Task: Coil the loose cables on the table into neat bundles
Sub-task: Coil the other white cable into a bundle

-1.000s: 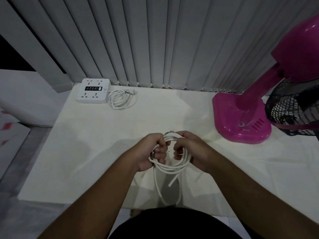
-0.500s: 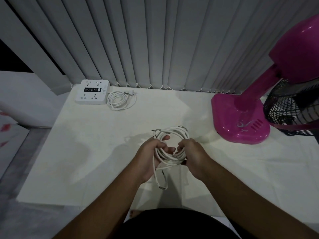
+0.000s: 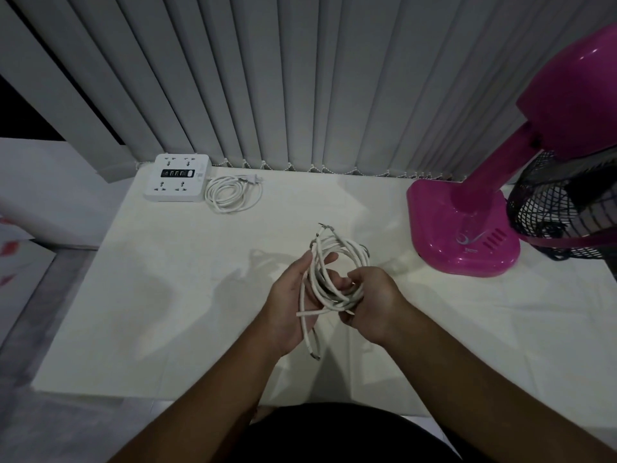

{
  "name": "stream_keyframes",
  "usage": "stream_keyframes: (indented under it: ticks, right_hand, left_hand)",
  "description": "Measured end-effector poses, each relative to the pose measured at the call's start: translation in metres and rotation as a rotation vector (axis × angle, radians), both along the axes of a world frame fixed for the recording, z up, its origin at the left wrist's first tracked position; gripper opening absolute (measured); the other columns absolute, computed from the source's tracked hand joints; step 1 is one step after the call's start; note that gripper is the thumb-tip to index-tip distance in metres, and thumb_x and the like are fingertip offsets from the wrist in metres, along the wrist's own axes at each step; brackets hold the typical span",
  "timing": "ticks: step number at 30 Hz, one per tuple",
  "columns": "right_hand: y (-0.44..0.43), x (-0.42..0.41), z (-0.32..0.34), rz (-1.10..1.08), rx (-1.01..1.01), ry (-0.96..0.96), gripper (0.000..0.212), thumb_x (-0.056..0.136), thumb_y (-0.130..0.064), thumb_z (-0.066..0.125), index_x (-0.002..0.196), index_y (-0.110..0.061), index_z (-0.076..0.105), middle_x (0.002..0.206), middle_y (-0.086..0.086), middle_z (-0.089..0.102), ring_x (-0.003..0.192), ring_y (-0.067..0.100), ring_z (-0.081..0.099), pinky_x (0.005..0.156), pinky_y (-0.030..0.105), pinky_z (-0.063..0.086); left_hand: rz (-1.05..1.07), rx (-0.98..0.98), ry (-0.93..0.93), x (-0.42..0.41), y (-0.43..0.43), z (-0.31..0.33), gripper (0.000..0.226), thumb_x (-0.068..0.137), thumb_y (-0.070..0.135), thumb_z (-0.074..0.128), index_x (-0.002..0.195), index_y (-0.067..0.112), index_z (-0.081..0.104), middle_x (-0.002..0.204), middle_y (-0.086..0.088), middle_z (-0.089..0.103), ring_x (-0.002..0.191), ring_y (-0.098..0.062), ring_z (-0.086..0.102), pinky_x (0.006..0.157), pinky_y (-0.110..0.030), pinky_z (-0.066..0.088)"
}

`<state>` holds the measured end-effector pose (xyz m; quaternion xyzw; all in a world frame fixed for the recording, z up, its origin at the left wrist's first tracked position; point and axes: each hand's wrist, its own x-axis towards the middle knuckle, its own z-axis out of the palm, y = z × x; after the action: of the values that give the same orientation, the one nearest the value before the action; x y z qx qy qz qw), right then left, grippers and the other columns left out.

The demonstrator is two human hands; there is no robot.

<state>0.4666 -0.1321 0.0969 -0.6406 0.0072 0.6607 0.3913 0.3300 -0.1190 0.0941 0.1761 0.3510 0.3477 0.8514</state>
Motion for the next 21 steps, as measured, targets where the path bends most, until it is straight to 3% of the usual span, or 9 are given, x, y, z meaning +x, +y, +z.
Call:
stream_keyframes:
  ticks: [4,8,11,14,16,18,21]
  right_hand:
    - [-0.003,0.002,0.000,0.119,0.022,-0.060,0.012,0.089,-0.017,0.051,0.078,-0.012,0.055,0.072,0.005,0.058,0.066,0.022,0.053,0.069,0.036,0.041]
    - [-0.001,0.011,0.006,0.291,0.207,-0.084,0.009,0.081,-0.006,0.060,0.078,-0.014,0.059,0.073,0.005,0.055,0.070,0.019,0.054,0.071,0.036,0.044]
    - [0.003,0.021,0.013,0.499,0.299,-0.231,0.020,0.076,-0.003,0.063,0.094,-0.012,0.064,0.073,0.008,0.055,0.071,0.022,0.053,0.064,0.035,0.042]
    - [0.004,0.019,0.016,0.610,0.245,-0.225,0.025,0.070,-0.008,0.057,0.094,-0.012,0.059,0.066,0.004,0.046,0.061,0.019,0.044,0.055,0.031,0.037]
    - [0.005,0.015,0.013,0.531,0.194,-0.236,0.017,0.073,-0.008,0.051,0.089,-0.013,0.052,0.064,0.002,0.041,0.056,0.017,0.035,0.053,0.031,0.031]
    - [0.005,0.013,0.009,0.451,0.142,-0.260,0.009,0.079,-0.005,0.048,0.082,-0.013,0.049,0.063,0.003,0.040,0.055,0.017,0.033,0.055,0.031,0.032]
    - [0.003,0.017,0.006,0.358,0.082,-0.209,0.011,0.081,-0.002,0.047,0.078,-0.013,0.049,0.059,0.002,0.040,0.052,0.017,0.033,0.053,0.029,0.034]
  left_hand:
    - [0.013,0.012,0.020,-0.002,0.003,-0.001,0.035,0.082,0.009,0.054,0.116,0.003,0.056,0.062,-0.007,0.047,0.064,-0.023,0.055,0.080,-0.037,0.045]
    - [-0.026,-0.101,-0.007,-0.013,0.012,0.000,0.025,0.071,0.013,0.044,0.092,0.007,0.056,0.048,-0.001,0.029,0.044,-0.016,0.030,0.060,-0.032,0.035]
    - [-0.236,-0.080,0.045,-0.024,0.017,0.003,0.023,0.070,0.014,0.041,0.087,0.008,0.056,0.046,0.000,0.027,0.040,-0.015,0.028,0.057,-0.032,0.033]
    - [-0.347,-0.077,0.057,-0.027,0.020,0.006,0.023,0.074,0.022,0.047,0.090,0.008,0.054,0.049,-0.001,0.031,0.043,-0.017,0.033,0.059,-0.032,0.038]
    - [-0.312,-0.131,0.031,-0.028,0.021,0.006,0.053,0.084,0.046,0.050,0.100,-0.002,0.064,0.057,-0.007,0.044,0.053,-0.022,0.045,0.062,-0.034,0.044]
    - [-0.271,-0.158,0.046,-0.031,0.022,0.001,0.093,0.086,0.077,0.038,0.109,-0.006,0.071,0.073,-0.015,0.061,0.066,-0.029,0.059,0.069,-0.037,0.050]
    - [-0.237,-0.083,0.160,-0.038,0.017,-0.007,0.114,0.077,0.094,0.021,0.113,0.000,0.075,0.098,-0.022,0.073,0.082,-0.034,0.070,0.076,-0.040,0.057]
